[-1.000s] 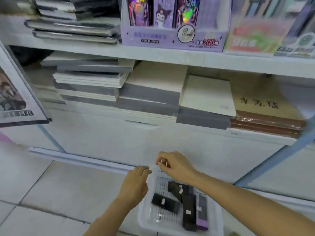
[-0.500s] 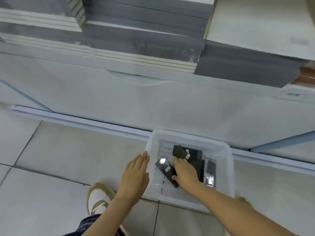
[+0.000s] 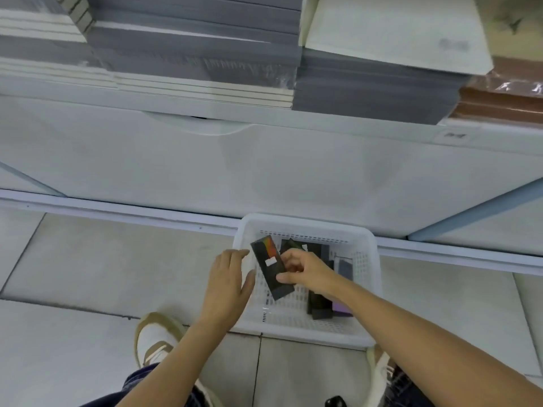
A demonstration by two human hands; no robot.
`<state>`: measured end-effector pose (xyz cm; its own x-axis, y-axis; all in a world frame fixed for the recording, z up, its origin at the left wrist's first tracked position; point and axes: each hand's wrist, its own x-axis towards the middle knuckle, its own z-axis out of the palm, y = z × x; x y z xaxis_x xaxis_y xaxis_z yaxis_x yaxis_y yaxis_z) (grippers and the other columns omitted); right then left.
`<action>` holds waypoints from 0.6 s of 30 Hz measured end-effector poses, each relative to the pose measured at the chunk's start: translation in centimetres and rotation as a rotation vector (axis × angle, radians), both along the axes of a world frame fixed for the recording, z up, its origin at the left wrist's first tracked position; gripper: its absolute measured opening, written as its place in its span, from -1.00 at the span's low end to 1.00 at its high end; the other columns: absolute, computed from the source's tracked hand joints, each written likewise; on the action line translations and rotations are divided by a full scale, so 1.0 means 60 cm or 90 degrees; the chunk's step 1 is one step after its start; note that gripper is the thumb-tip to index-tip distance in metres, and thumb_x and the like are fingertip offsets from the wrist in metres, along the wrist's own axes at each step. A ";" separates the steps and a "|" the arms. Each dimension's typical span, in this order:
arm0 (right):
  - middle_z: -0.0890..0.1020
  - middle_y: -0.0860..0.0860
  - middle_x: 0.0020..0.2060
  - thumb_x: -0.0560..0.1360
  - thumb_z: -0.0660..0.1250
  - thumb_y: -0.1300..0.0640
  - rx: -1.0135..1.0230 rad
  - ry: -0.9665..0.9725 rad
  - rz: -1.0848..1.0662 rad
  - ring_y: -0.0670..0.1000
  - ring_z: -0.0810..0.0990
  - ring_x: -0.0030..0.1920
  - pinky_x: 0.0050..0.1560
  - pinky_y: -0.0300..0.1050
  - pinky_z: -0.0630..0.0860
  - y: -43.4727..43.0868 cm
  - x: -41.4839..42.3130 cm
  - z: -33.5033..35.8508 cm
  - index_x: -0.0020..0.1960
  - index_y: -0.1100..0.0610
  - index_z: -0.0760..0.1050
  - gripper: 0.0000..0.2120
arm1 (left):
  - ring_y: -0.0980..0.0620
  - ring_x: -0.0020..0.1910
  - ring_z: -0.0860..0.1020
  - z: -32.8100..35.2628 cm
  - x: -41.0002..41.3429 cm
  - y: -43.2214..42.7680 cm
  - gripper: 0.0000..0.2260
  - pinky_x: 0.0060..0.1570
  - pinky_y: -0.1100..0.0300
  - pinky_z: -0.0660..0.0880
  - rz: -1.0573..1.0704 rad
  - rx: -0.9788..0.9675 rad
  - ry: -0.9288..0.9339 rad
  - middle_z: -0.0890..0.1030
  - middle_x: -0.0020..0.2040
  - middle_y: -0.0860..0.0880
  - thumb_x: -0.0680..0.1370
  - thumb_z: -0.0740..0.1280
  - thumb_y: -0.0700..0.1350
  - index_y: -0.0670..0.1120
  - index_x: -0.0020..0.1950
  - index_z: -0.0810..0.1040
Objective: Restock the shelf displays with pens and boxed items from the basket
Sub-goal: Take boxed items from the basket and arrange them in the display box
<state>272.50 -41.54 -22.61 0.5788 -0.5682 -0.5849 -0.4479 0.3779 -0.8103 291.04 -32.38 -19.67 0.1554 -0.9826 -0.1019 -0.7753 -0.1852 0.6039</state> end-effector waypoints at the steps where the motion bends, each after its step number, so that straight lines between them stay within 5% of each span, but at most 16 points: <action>1: 0.68 -0.01 0.01 0.46 0.46 0.16 0.008 -0.029 -0.006 -0.07 0.66 0.05 0.05 -0.18 0.56 -0.004 -0.004 0.010 0.11 -0.01 0.52 -0.74 | 0.07 0.07 0.55 0.007 -0.014 -0.007 -0.73 0.05 0.20 0.50 0.051 0.079 0.163 0.57 0.13 0.00 0.59 0.33 -0.07 -0.03 0.27 0.44; 3: 0.69 0.00 0.02 0.47 0.46 0.13 0.010 -0.055 0.041 -0.04 0.66 0.07 0.07 -0.17 0.56 -0.007 -0.008 0.026 0.10 -0.06 0.54 -0.75 | 0.18 0.03 0.60 0.016 -0.043 -0.020 -0.83 -0.03 0.32 0.54 0.120 0.209 0.477 0.63 0.09 0.08 0.62 0.25 0.01 0.10 0.21 0.45; 6: 0.70 -0.10 -0.08 0.52 0.39 0.01 -0.027 -0.048 0.119 -0.10 0.67 -0.02 -0.01 -0.23 0.56 -0.013 -0.019 0.034 0.00 -0.16 0.60 -0.91 | 0.10 0.00 0.66 0.011 -0.071 -0.029 -0.83 -0.13 0.29 0.57 0.190 0.206 0.659 0.69 0.02 0.01 0.66 0.20 -0.07 0.05 0.20 0.51; 9: 0.65 -0.16 -0.18 0.55 0.34 0.01 -0.184 0.084 0.019 -0.15 0.62 -0.12 0.05 -0.11 0.58 -0.024 -0.042 0.016 -0.03 -0.05 0.62 -0.91 | 0.00 0.02 0.67 0.005 -0.074 -0.028 -0.82 -0.09 0.18 0.60 0.230 0.201 0.691 0.70 0.02 -0.06 0.66 0.17 -0.09 -0.01 0.23 0.48; 11: 0.63 -0.11 -0.03 0.54 0.35 0.07 -0.313 0.243 -0.029 -0.10 0.59 0.00 0.15 -0.04 0.55 -0.027 -0.061 -0.005 0.11 0.01 0.56 -0.84 | -0.05 -0.08 0.69 0.001 -0.070 -0.027 -0.85 -0.16 0.14 0.62 0.261 0.218 0.690 0.71 -0.07 -0.09 0.66 0.18 -0.09 -0.02 0.21 0.46; 15: 0.48 0.01 0.25 0.48 0.41 0.00 -0.371 0.459 0.152 0.04 0.40 0.29 0.28 -0.03 0.38 -0.004 -0.087 -0.042 0.37 0.06 0.38 -0.50 | -0.12 -0.23 0.64 -0.016 -0.062 -0.020 -0.84 -0.01 -0.10 0.62 0.301 0.283 0.693 0.67 -0.18 -0.17 0.65 0.22 -0.10 -0.08 0.21 0.45; 18: 0.46 0.00 0.17 0.43 0.45 -0.06 -0.390 0.467 0.145 0.04 0.36 0.22 0.18 -0.09 0.35 0.006 -0.086 -0.059 0.28 0.06 0.41 -0.51 | -0.08 -0.24 0.63 -0.027 -0.066 -0.017 -0.84 -0.03 -0.03 0.62 0.291 0.317 0.665 0.66 -0.18 -0.17 0.63 0.25 -0.11 -0.07 0.20 0.45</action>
<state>267.34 -41.20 -26.15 0.3235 -0.8132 -0.4838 -0.9281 -0.1732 -0.3295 287.05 -33.41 -21.27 0.0932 -0.6794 -0.7279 0.2298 -0.6966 0.6796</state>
